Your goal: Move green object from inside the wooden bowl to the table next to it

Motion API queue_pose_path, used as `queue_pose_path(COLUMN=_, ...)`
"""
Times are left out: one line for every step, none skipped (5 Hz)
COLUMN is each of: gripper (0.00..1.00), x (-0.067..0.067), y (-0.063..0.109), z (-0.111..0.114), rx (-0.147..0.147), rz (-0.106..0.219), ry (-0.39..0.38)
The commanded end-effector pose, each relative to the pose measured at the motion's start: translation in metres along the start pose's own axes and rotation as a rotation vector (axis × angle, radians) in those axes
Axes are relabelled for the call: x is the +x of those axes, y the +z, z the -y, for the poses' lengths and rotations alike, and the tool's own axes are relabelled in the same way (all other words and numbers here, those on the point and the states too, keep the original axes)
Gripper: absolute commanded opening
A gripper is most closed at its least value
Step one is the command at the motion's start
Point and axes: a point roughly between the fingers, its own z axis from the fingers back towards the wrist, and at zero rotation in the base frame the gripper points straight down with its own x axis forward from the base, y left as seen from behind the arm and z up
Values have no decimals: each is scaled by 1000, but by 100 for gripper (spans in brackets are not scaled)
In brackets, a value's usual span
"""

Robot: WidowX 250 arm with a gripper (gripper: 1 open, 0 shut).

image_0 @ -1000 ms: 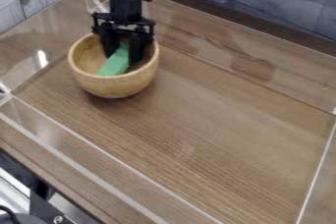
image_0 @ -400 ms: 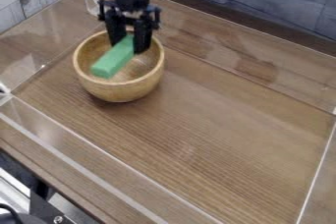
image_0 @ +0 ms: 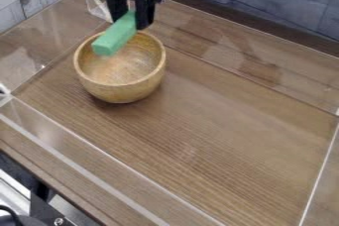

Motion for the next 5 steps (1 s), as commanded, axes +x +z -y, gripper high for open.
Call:
queue_pose_path(gripper=0, x=8, y=36, z=7, rx=20, rz=98, ry=-1)
queue_pose_path(gripper=0, x=13, y=37, z=32, rx=20, rz=97, ry=-65)
queue_pose_path(gripper=0, x=22, y=29, z=62, rx=29, rz=91, ry=-141)
queue_pose_path(gripper=0, x=40, y=13, z=91, rx=25, rz=90, ry=-142)
queue_pose_path(gripper=0, x=50, y=-7, z=118, rx=27, rz=83, ry=-132)
